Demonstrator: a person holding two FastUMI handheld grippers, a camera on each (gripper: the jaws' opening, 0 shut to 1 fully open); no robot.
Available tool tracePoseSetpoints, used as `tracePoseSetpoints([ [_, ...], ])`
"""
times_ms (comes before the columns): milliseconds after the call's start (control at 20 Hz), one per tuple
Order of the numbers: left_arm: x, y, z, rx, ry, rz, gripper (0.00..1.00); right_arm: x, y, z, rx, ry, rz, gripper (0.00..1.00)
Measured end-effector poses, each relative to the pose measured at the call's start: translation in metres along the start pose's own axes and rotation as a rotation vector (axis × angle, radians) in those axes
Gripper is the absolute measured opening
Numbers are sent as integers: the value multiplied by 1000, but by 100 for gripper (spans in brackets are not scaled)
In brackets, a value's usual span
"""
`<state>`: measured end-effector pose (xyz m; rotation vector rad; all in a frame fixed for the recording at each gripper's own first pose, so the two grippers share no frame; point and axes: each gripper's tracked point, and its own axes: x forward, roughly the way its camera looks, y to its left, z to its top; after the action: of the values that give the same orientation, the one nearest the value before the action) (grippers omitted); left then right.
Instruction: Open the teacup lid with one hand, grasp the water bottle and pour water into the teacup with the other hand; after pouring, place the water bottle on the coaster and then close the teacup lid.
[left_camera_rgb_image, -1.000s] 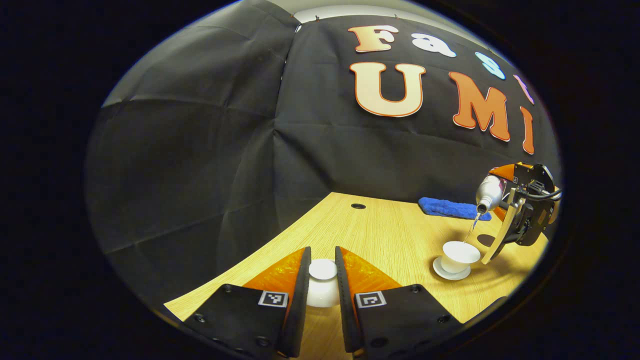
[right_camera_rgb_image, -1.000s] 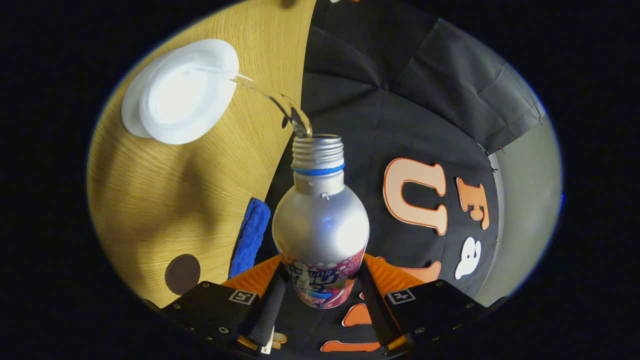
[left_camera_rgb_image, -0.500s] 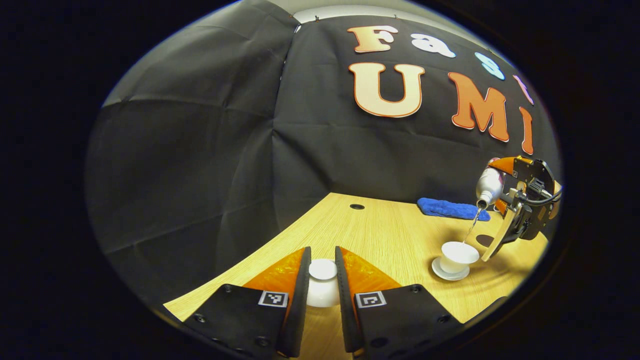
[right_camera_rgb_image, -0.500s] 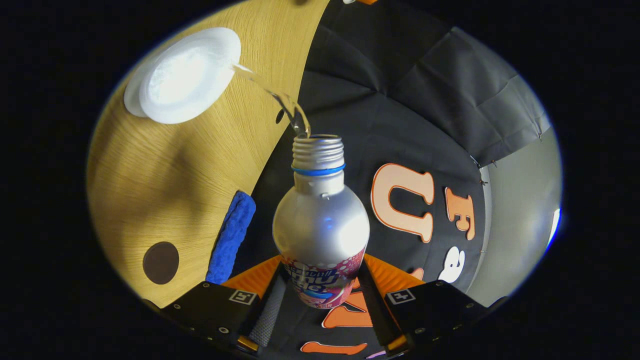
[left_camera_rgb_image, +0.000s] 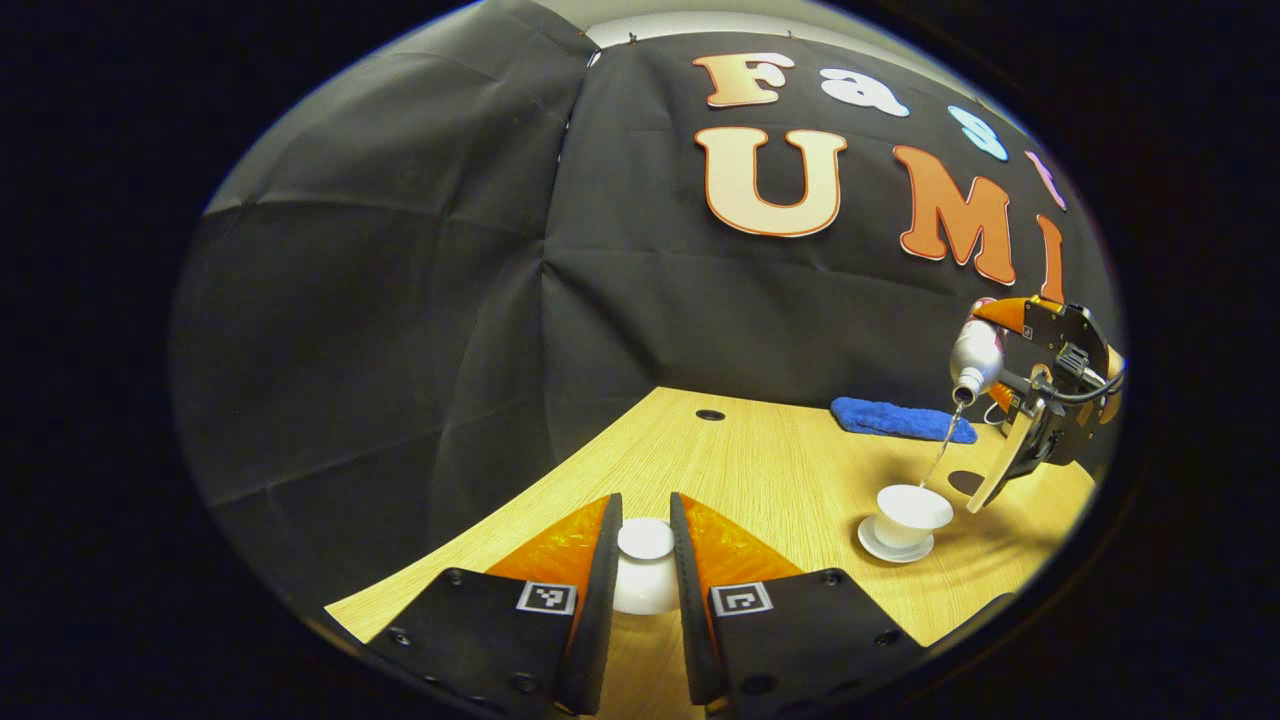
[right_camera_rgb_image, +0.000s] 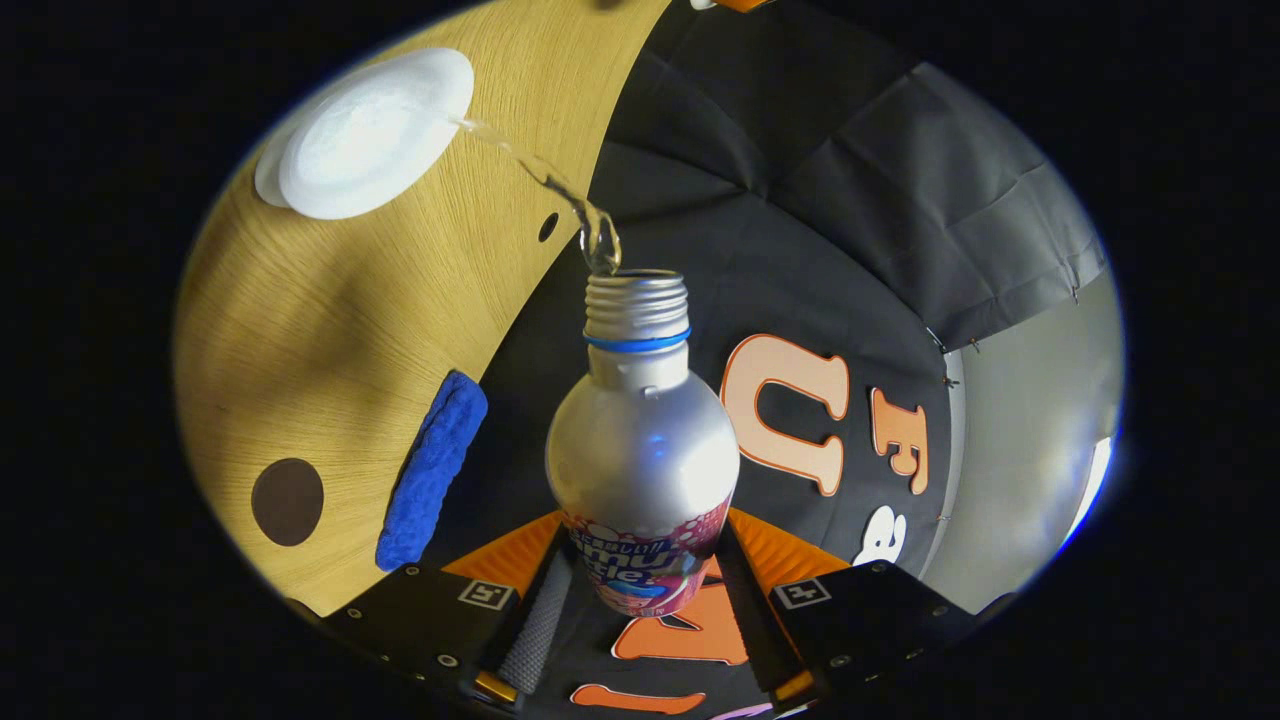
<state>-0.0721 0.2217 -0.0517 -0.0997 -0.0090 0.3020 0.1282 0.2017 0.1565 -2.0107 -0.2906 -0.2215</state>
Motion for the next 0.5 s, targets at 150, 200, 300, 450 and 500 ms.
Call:
tracePoseSetpoints([
  [150, -1, -1, 0, 0, 1, -6, 35, 2, -3, -1, -22, -7, -16, 79],
  [200, -1, -2, 0, 2, 2, -6, 35, 1, -4, 0, -32, -10, -21, 79],
  [300, -1, -1, 0, 3, 3, -6, 35, 2, -3, 0, -46, -16, -22, 79],
  [450, -1, -1, 0, 2, 5, -7, 35, 3, -4, 3, -67, -26, -31, 79],
  [500, -1, -1, -1, 3, 7, -8, 35, 4, -6, 3, -79, -30, -38, 79],
])
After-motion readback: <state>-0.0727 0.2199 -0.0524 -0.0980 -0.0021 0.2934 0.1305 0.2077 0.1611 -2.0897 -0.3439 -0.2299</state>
